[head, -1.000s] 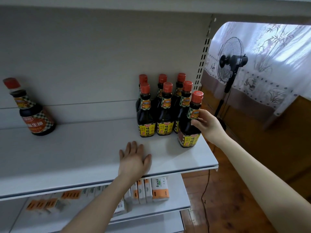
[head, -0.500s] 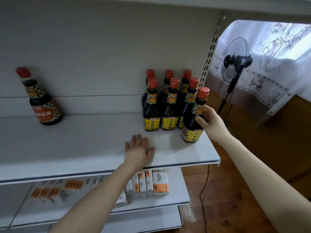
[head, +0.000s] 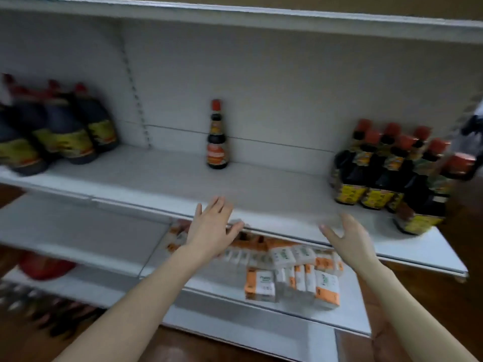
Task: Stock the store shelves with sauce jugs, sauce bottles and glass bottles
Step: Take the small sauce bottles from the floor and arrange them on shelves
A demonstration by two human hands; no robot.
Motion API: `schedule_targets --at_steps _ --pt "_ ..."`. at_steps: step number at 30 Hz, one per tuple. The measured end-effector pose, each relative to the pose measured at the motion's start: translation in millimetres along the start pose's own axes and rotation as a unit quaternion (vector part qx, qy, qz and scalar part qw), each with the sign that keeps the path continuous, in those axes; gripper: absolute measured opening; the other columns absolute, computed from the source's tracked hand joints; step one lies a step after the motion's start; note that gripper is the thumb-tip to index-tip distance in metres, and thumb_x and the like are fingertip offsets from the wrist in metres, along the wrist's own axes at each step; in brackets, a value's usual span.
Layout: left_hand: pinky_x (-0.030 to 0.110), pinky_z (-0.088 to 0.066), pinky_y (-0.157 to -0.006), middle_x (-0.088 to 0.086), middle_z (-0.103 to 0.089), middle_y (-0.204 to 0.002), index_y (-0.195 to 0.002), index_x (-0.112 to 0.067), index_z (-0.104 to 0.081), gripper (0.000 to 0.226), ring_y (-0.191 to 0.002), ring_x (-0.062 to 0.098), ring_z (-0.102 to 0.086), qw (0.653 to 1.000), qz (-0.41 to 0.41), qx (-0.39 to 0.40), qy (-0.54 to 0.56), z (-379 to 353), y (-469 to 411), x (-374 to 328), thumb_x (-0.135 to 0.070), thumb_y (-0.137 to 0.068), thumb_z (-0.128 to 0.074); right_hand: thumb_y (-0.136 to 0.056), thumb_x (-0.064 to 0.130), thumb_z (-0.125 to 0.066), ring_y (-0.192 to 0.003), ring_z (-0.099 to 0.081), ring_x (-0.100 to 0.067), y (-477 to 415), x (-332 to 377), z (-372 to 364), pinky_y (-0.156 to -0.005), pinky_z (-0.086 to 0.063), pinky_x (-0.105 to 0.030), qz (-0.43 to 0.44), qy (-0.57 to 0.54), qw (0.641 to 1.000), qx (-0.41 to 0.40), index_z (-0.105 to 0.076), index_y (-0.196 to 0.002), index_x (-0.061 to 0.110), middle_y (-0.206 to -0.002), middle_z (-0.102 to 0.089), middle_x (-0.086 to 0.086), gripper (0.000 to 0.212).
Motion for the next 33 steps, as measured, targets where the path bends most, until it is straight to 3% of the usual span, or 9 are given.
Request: schedule_targets --at_steps 2,6,9,12,16,24,30,33 --pt "0.042 -0.005 -0.116 0.003 -0.013 -0.157 -0.147 -0.018 -0.02 0.064 -0.145 0.016 -0.005 0.999 0.045 -0.003 0.004 11.8 37.6 55.2 -0.055 -0.094 -0.027 -0.089 0.041 -0.053 -0.134 -0.034 -0.028 11.2 58.7 -39.2 -0.107 -0.029 -0.035 0.051 -0.009 0.998 0.041 -0.031 -0.141 0.006 -0.146 -0.037 -0.013 0.066" --pt "0.042 -0.005 -0.116 0.003 -0.011 -0.157 -0.147 -0.018 -0.017 0.083 -0.145 0.016 -0.004 0.989 0.146 -0.001 -0.003 30.0 116.5 156.0 -0.066 -0.08 -0.011 -0.088 0.039 -0.056 -0.134 -0.035 -0.029 43.4 171.3 -109.2 -0.108 -0.027 -0.033 0.162 -0.016 0.981 0.105 -0.034 -0.14 0.004 -0.145 -0.038 -0.015 0.066" --pt "0.042 -0.005 -0.116 0.004 -0.01 -0.157 -0.148 -0.018 -0.017 0.068 -0.145 0.017 -0.004 0.975 0.222 -0.017 0.007 41.4 174.3 222.9 -0.057 -0.093 -0.028 -0.087 0.036 -0.06 -0.133 -0.037 -0.028 68.6 247.6 -155.2 -0.107 -0.027 -0.031 0.236 -0.029 0.959 0.152 -0.037 -0.137 0.002 -0.143 -0.041 -0.016 0.065" --pt "0.042 -0.007 -0.116 0.004 -0.013 -0.157 -0.148 -0.019 -0.019 0.066 -0.145 0.018 -0.006 0.955 0.294 -0.043 0.015 47.8 226.8 278.2 -0.054 -0.094 -0.033 -0.083 0.036 -0.065 -0.118 -0.049 -0.035 86.8 314.9 -198.1 -0.094 -0.037 -0.034 0.291 -0.029 0.937 0.19 -0.048 -0.126 -0.002 -0.126 -0.055 -0.022 0.06" --pt "0.041 -0.006 -0.117 0.003 -0.014 -0.157 -0.147 -0.02 -0.019 0.065 -0.145 0.018 -0.007 0.92 0.386 -0.054 0.035 40.9 283.6 345.6 -0.054 -0.093 -0.034 -0.086 0.037 -0.061 -0.131 -0.04 -0.03 107.6 391.4 -265.5 -0.105 -0.03 -0.032 0.348 -0.027 0.905 0.243 -0.036 -0.138 0.001 -0.141 -0.043 -0.019 0.068" --pt "0.04 -0.007 -0.117 0.004 -0.014 -0.157 -0.147 -0.019 -0.019 0.066 -0.145 0.017 -0.006 0.867 0.493 -0.029 0.073 16.4 332.7 492.5 -0.051 -0.093 -0.038 -0.087 0.034 -0.06 -0.136 -0.032 -0.027 128.5 523.7 -422.8 -0.107 -0.024 -0.027 0.369 -0.027 0.855 0.363 -0.029 -0.141 0.002 -0.147 -0.035 -0.016 0.07" --pt "0.041 -0.01 -0.117 0.005 -0.016 -0.156 -0.147 -0.018 -0.021 0.066 -0.145 0.019 -0.009 0.852 0.514 0.009 0.093 2.6 320.1 593.1 -0.051 -0.093 -0.039 -0.088 0.028 -0.061 -0.127 -0.042 -0.031 122.4 598.7 -506.3 -0.098 -0.03 -0.027 0.358 -0.002 0.842 0.403 -0.038 -0.135 -0.001 -0.137 -0.046 -0.02 0.06" --pt "0.041 -0.01 -0.116 0.006 -0.016 -0.156 -0.147 -0.017 -0.02 0.066 -0.145 0.019 -0.009 0.848 0.515 0.023 0.122 -5.6 313.1 627.0 -0.05 -0.093 -0.04 -0.087 0.031 -0.06 -0.132 -0.037 -0.029 120.0 621.0 -540.6 -0.105 -0.029 -0.03 0.344 0.015 0.838 0.424 -0.032 -0.139 0.001 -0.143 -0.04 -0.018 0.066"
Point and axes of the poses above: each hand's wrist, its own y-axis away from the middle knuckle, its own z-axis out of the back of the hand, x = y × z, the point moved 6 cm from there along -y, towards the middle knuckle
